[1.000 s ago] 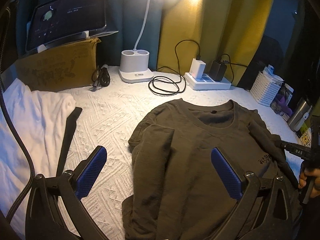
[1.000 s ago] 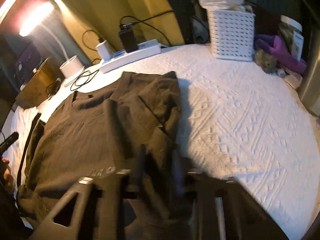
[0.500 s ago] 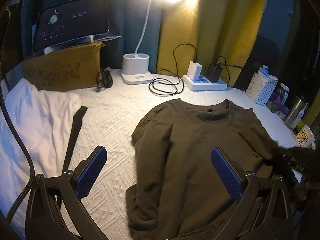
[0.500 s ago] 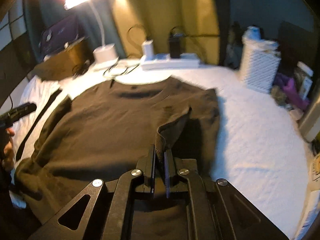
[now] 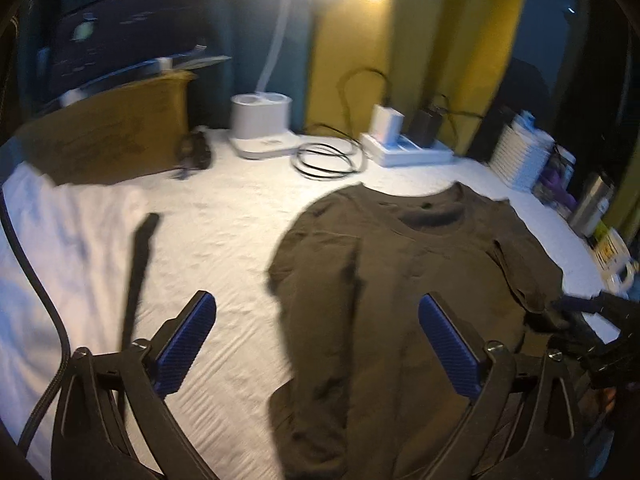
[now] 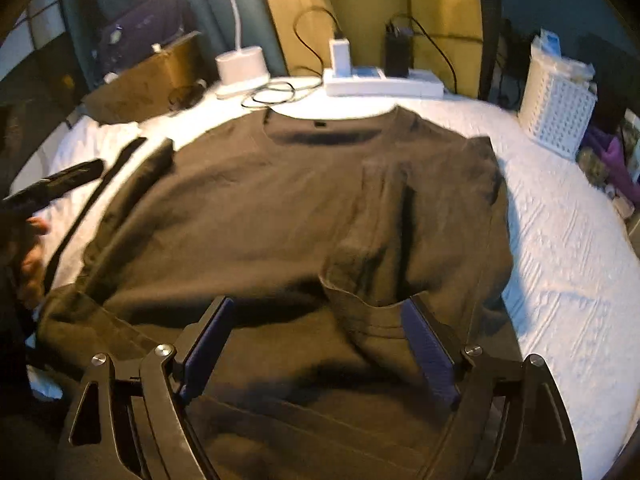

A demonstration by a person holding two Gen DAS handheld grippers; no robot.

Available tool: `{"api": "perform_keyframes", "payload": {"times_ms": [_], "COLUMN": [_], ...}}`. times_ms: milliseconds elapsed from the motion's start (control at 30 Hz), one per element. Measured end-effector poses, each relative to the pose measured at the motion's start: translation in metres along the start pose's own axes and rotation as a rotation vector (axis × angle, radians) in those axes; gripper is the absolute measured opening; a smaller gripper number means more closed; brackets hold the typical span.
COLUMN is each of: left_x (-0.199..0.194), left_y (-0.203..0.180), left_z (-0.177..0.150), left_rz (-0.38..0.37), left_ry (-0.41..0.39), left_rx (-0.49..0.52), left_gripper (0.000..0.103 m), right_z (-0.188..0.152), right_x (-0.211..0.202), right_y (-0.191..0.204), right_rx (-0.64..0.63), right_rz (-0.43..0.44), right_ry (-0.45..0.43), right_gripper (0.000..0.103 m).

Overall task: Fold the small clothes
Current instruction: 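Grasp the sleeve nearest the left gripper with the left gripper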

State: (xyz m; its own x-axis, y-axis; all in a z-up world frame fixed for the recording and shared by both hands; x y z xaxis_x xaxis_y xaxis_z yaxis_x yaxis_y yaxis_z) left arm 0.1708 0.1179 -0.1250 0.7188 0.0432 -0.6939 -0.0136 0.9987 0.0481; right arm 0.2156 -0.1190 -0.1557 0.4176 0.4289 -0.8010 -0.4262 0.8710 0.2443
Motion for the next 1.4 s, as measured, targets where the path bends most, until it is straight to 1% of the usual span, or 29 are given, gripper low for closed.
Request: {"api": "perform_keyframes", "payload": {"times_ms": [67, 133, 167, 233, 300, 333, 367, 400, 433, 500, 533, 600, 667, 767, 867, 967, 1100, 1200, 1400], "left_x": [0.017, 0.031, 0.037, 0.051, 0.059, 0.060, 0.059, 0.057, 0.055, 0.047, 0.046, 0.037, 0.028, 0.006, -0.012, -0.024, -0.027, -0.033, -0.026], "left_y": [-0.001, 0.001, 0.003, 0.008, 0.014, 0.017, 0.020, 0.024, 0.029, 0.043, 0.049, 0.068, 0.081, 0.100, 0.109, 0.111, 0.108, 0.094, 0.040], "left_z": [0.004, 0.005, 0.004, 0.000, -0.006, -0.009, -0.012, -0.013, -0.014, -0.015, -0.014, -0.012, -0.010, -0.004, -0.005, -0.013, -0.021, -0.010, 0.021], "left_rz": [-0.018, -0.038, -0.049, -0.066, -0.083, -0.084, -0.074, -0.059, -0.044, -0.006, 0.012, 0.088, 0.130, 0.225, 0.279, 0.331, 0.358, 0.365, 0.278], "left_ry": [0.029, 0.058, 0.073, 0.112, 0.137, 0.146, 0.148, 0.143, 0.136, 0.115, 0.108, 0.081, 0.060, 0.019, 0.010, 0.017, 0.032, 0.019, 0.006], "left_rx": [0.021, 0.022, 0.020, 0.012, -0.001, -0.009, -0.014, -0.016, -0.023, -0.056, -0.066, -0.095, -0.121, -0.137, -0.134, -0.124, -0.130, -0.104, 0.012], "left_gripper": [0.086, 0.077, 0.069, 0.059, 0.036, 0.030, 0.020, 0.013, 0.012, 0.004, 0.003, 0.002, 0.002, 0.002, 0.002, 0.002, 0.002, 0.002, 0.002], "right_z": [0.005, 0.011, 0.013, 0.016, 0.019, 0.019, 0.021, 0.021, 0.022, 0.024, 0.026, 0.028, 0.031, 0.035, 0.038, 0.037, 0.033, 0.031, 0.026], "right_x": [-0.009, -0.015, -0.018, -0.020, -0.022, -0.022, -0.022, -0.021, -0.021, -0.018, -0.017, -0.016, -0.016, -0.017, -0.019, -0.019, -0.016, -0.020, -0.025], "right_y": [-0.003, -0.011, -0.016, -0.028, -0.041, -0.046, -0.051, -0.055, -0.058, -0.063, -0.065, -0.065, -0.064, -0.061, -0.061, -0.062, -0.065, -0.069, -0.084], "right_rx": [0.006, 0.020, 0.027, 0.049, 0.075, 0.085, 0.097, 0.103, 0.108, 0.117, 0.120, 0.120, 0.116, 0.113, 0.116, 0.122, 0.124, 0.131, 0.179], "right_rz": [0.000, -0.012, -0.020, -0.041, -0.053, -0.056, -0.058, -0.057, -0.057, -0.057, -0.055, -0.047, -0.039, -0.023, -0.009, 0.005, 0.015, 0.027, 0.032], "right_ry": [-0.026, -0.044, -0.051, -0.060, -0.065, -0.066, -0.067, -0.067, -0.068, -0.066, -0.066, -0.067, -0.072, -0.082, -0.091, -0.091, -0.074, -0.080, -0.094], "right_gripper": [0.087, 0.087, 0.087, 0.087, 0.087, 0.087, 0.087, 0.087, 0.087, 0.087, 0.087, 0.087, 0.087, 0.087, 0.087, 0.087, 0.087, 0.087, 0.087]}}
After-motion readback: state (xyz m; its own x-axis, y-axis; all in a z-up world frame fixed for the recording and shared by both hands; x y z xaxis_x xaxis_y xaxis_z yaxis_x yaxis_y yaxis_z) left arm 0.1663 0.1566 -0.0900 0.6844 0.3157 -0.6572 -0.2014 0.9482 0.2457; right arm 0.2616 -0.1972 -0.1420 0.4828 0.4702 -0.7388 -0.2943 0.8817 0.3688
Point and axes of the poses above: each gripper's, at about its wrist camera, not at the fingertips, and x roughly the way its jaws point, y to its left, z to its top, the point moved 7 cm from there along x, roughly the way its jaws point, and after that the axes turned 15 degrees about x, right-handed, at the moved point
